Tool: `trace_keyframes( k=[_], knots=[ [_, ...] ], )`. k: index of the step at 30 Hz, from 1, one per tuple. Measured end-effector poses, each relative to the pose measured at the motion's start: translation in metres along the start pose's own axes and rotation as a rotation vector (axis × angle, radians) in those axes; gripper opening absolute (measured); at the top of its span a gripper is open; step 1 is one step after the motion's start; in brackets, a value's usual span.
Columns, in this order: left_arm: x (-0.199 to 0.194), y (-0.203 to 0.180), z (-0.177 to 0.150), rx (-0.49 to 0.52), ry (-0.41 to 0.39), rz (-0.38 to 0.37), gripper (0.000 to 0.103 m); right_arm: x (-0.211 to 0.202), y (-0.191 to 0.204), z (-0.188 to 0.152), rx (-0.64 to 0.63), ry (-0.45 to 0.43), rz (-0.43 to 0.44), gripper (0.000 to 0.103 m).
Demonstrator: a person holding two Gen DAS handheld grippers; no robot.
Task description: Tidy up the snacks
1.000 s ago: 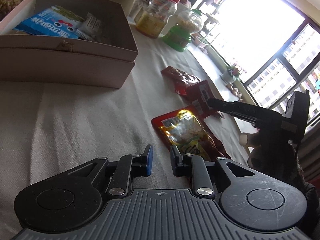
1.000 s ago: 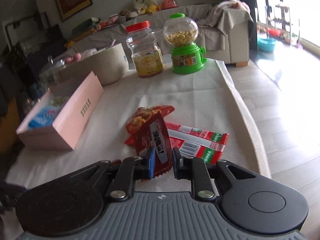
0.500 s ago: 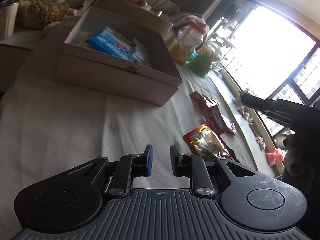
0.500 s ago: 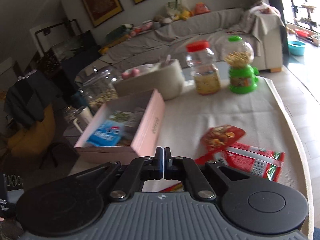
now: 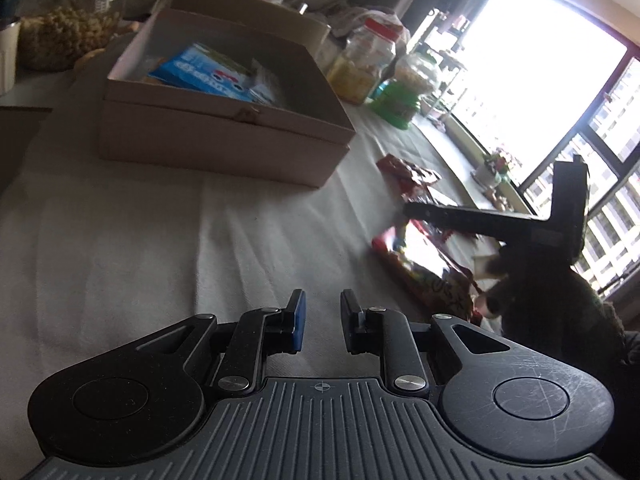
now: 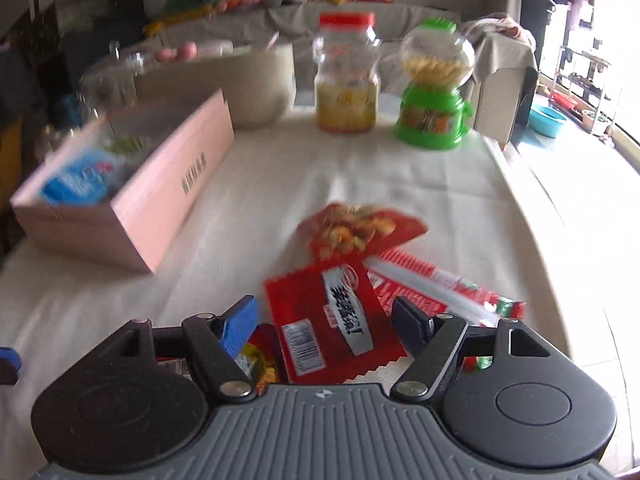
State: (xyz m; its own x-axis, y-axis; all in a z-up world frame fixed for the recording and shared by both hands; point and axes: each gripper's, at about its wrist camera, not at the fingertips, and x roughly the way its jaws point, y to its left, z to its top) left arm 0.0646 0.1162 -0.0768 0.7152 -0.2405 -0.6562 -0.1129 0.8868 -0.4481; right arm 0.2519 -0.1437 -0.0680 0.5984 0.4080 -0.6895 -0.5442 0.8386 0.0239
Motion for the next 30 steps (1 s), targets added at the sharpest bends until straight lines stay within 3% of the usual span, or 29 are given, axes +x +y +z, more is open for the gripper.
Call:
trace_keyframes(
  k=[3, 5, 7, 8, 9, 15, 18, 23, 25, 27, 30],
  knots=[
    [0.007, -0.006, -0.005, 0.02, 0.034, -0.019, 0.022, 0.005, 0.005, 0.001, -0.037, 0.001, -0.048, 0.073],
    [0.009, -0.007, -0.007, 0.023, 0.042, -0.022, 0.022, 0.003, 0.008, 0.002, -0.08, 0.001, -0.055, 0.061],
    [0.009, -0.005, -0.008, 0.016, 0.041, -0.019, 0.022, -0.003, 0.007, 0.003, -0.086, 0.004, -0.049, 0.057],
    [0.008, -0.004, -0.009, 0.012, 0.039, -0.016, 0.022, -0.009, 0.005, 0.002, -0.084, -0.003, -0.039, 0.043],
    [0.007, -0.003, -0.008, 0.006, 0.035, -0.012, 0.022, -0.015, 0.004, 0.003, -0.08, -0.006, -0.029, 0.04],
    [0.003, -0.001, -0.007, -0.016, 0.027, -0.014, 0.022, -0.048, -0.013, -0.005, -0.025, -0.004, -0.007, 0.039],
    [0.002, -0.002, -0.007, -0.017, 0.028, -0.033, 0.022, -0.071, -0.019, -0.01, 0.06, -0.008, 0.091, 0.038],
    [-0.005, 0.001, -0.005, -0.025, 0.005, -0.006, 0.022, -0.109, 0.019, -0.009, 0.014, -0.078, 0.255, 0.039],
    [-0.011, 0.005, -0.005, -0.034, -0.006, 0.008, 0.022, -0.111, 0.041, -0.011, -0.031, -0.07, 0.339, 0.043],
    [-0.016, 0.01, -0.005, -0.045, -0.015, 0.027, 0.022, -0.107, 0.059, -0.015, -0.062, -0.04, 0.429, 0.057],
    [-0.023, 0.015, -0.006, -0.051, -0.024, 0.048, 0.022, -0.099, 0.071, -0.021, -0.049, -0.03, 0.451, 0.063]
  ],
)
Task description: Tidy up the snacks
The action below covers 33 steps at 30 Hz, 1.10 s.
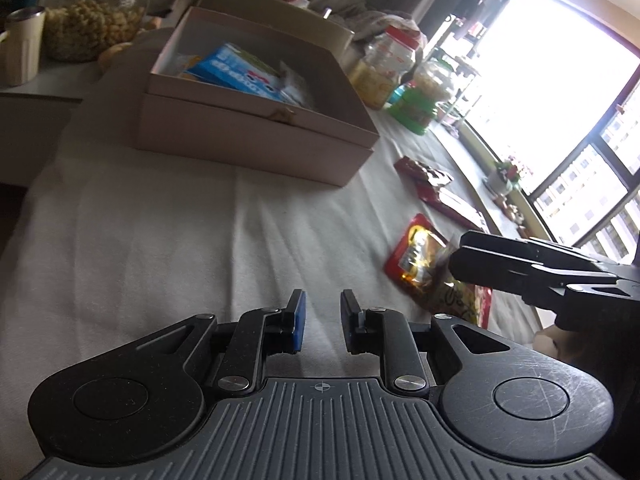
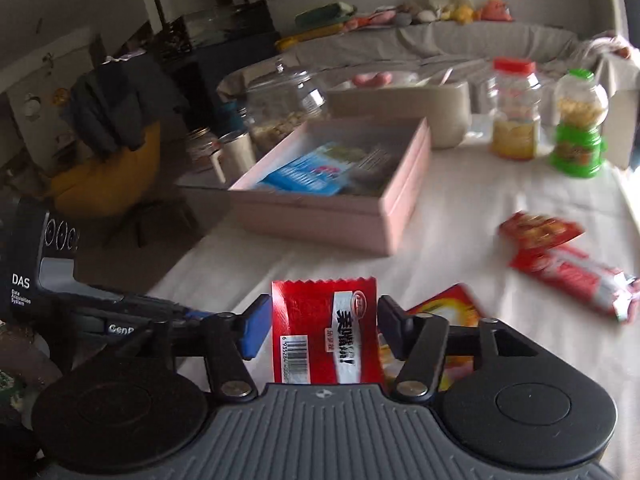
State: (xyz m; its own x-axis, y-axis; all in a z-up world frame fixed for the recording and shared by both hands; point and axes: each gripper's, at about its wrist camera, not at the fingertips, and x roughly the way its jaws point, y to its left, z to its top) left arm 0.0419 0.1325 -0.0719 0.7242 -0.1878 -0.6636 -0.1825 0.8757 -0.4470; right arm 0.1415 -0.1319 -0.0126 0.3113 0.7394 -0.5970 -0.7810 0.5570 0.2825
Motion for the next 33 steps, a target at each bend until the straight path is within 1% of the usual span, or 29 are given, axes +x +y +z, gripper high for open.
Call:
trace_keyframes(
  k=[3, 7, 9, 12, 14, 19, 21, 24, 25, 27, 29, 31, 33],
  knots=[
    [-0.004, 0.0, 0.0, 0.01, -0.009, 0.003, 0.022, -0.002, -0.008, -0.006, 0.032, -0.024, -0.076, 0.067],
    [-0.004, -0.006, 0.003, 0.06, -0.016, -0.003, 0.022, -0.016, -0.025, -0.026, 0.056, -0.038, -0.195, 0.069],
    [0.001, -0.009, 0.007, 0.084, -0.03, 0.007, 0.022, -0.022, -0.03, -0.035, 0.059, -0.04, -0.238, 0.069],
    [0.014, -0.008, 0.019, 0.089, -0.054, 0.031, 0.022, -0.028, -0.029, -0.048, 0.047, -0.039, -0.235, 0.069],
    [0.027, -0.007, 0.027, 0.09, -0.056, 0.034, 0.022, -0.03, -0.027, -0.052, 0.027, -0.043, -0.237, 0.069],
    [0.054, -0.006, 0.03, 0.075, 0.009, 0.001, 0.022, -0.026, -0.025, -0.063, -0.008, -0.048, -0.308, 0.07],
    [0.054, -0.01, 0.026, 0.092, 0.015, -0.011, 0.022, -0.025, -0.028, -0.069, -0.006, -0.04, -0.333, 0.07],
    [0.049, -0.018, 0.017, 0.122, 0.05, -0.051, 0.022, -0.024, -0.036, -0.074, 0.023, -0.031, -0.348, 0.071],
    [0.047, -0.021, 0.013, 0.134, 0.062, -0.06, 0.022, -0.023, -0.038, -0.075, 0.033, -0.029, -0.353, 0.071],
    [0.041, -0.029, 0.006, 0.174, 0.068, -0.048, 0.022, -0.022, -0.043, -0.079, 0.056, -0.028, -0.357, 0.075],
    [0.032, -0.038, 0.001, 0.23, 0.028, 0.004, 0.022, -0.023, -0.045, -0.082, 0.075, -0.044, -0.354, 0.077],
    [0.022, -0.049, -0.002, 0.316, -0.017, 0.054, 0.022, -0.024, -0.045, -0.084, 0.079, -0.054, -0.355, 0.077],
    [0.017, -0.058, -0.003, 0.365, -0.019, 0.058, 0.022, -0.027, -0.045, -0.086, 0.085, -0.064, -0.36, 0.077]
  ],
)
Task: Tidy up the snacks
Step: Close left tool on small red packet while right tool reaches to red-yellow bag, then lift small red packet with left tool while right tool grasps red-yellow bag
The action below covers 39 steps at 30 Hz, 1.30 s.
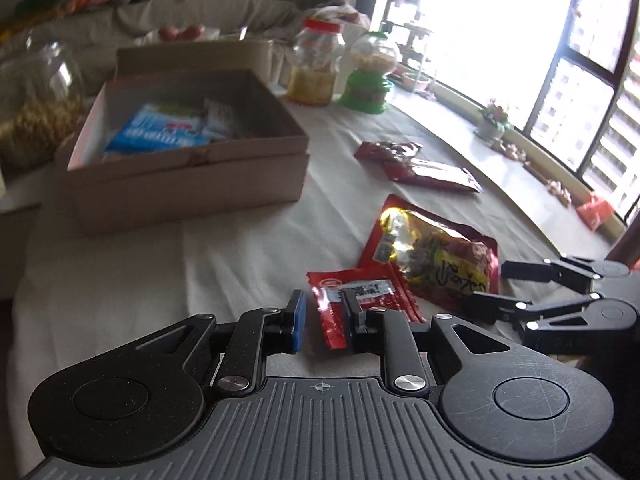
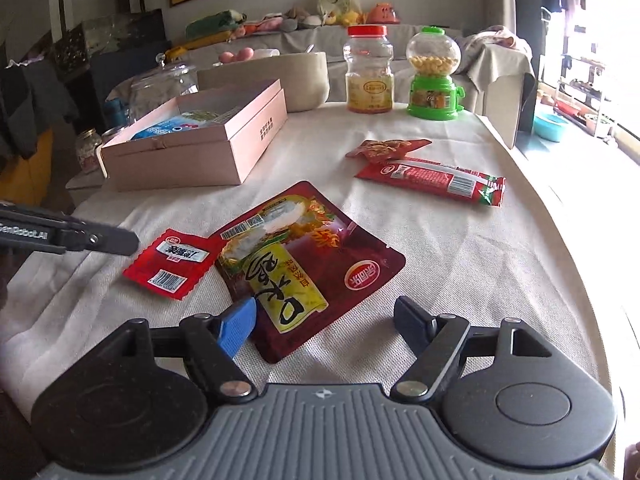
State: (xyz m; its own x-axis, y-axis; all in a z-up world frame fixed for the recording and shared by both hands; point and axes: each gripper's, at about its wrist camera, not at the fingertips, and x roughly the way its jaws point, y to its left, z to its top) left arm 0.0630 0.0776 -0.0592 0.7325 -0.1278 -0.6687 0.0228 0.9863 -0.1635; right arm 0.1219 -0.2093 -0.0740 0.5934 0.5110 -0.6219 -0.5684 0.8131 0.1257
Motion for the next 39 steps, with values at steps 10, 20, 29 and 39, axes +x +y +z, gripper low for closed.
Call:
trace_keyframes(
  k=[10, 20, 29, 39],
  knots=[
    [0.027, -0.046, -0.006, 0.177, 0.094, -0.069, 0.023, -0.005, 0.022, 0.016, -0.283, -0.061, 0.002, 0.084],
    [0.011, -0.016, -0.004, 0.041, 0.068, -0.038, 0.023, 0.047, 0.015, 0.049, -0.34, 0.057, 0.096, 0.092],
    [0.028, 0.037, 0.0, -0.261, 0.058, -0.081, 0.023, 0.028, -0.014, 0.032, -0.126, -0.011, -0.105, 0.087],
    [0.035, 0.031, 0.002, -0.271, 0.064, -0.123, 0.023, 0.008, 0.031, 0.021, -0.099, -0.045, 0.102, 0.055]
  ],
)
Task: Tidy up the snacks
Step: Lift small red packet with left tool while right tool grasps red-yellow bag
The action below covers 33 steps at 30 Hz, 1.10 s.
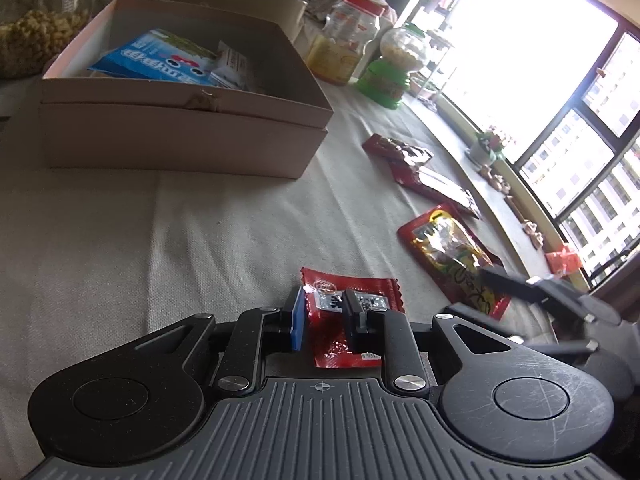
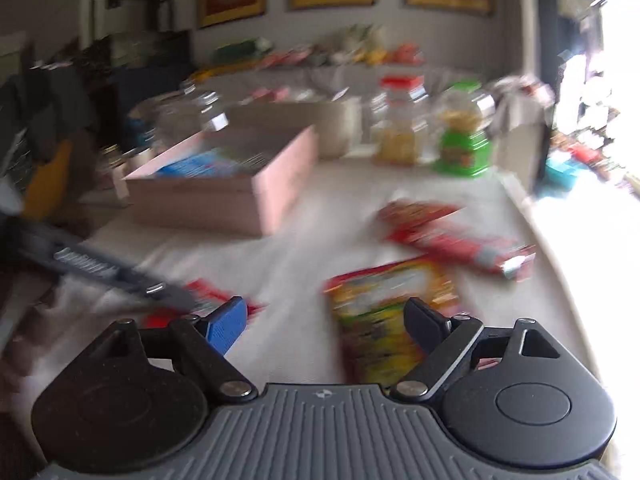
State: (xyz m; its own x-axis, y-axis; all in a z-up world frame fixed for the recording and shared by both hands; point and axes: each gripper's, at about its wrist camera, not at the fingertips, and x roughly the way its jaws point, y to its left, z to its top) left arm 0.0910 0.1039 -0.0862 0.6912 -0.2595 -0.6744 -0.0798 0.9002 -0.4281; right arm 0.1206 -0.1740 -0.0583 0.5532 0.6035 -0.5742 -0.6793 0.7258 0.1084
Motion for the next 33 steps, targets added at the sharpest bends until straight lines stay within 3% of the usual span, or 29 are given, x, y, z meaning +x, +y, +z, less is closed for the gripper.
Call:
trace_keyframes(
  k=[2, 6, 12, 20, 25, 33],
  knots=[
    [0.0, 0.001, 0.0, -0.018, 0.008, -0.018, 0.024, 0.013, 0.011, -0.004, -0.027, 0.066, 0.019, 0.04],
    [0.001, -0.007, -0.003, -0.03, 0.026, -0.062, 0.027, 0.014, 0.016, -0.006, -0.045, 0.044, -0.016, 0.04],
    [-0.003, -0.037, -0.003, 0.034, 0.016, -0.104, 0.03, 0.003, 0.003, -0.017, -0.01, 0.031, -0.045, 0.04],
    [0.024, -0.06, -0.012, 0.046, 0.051, -0.16, 0.029, -0.008, -0.01, -0.031, 0.032, -0.008, -0.033, 0.041],
    [0.021, -0.064, -0.011, 0.072, -0.007, -0.151, 0.023, -0.01, -0.012, -0.035, 0.042, -0.022, -0.025, 0.042],
    [0.026, -0.059, -0.016, 0.049, 0.006, -0.159, 0.017, -0.011, -0.011, -0.037, 0.046, -0.032, -0.007, 0.055]
  ],
)
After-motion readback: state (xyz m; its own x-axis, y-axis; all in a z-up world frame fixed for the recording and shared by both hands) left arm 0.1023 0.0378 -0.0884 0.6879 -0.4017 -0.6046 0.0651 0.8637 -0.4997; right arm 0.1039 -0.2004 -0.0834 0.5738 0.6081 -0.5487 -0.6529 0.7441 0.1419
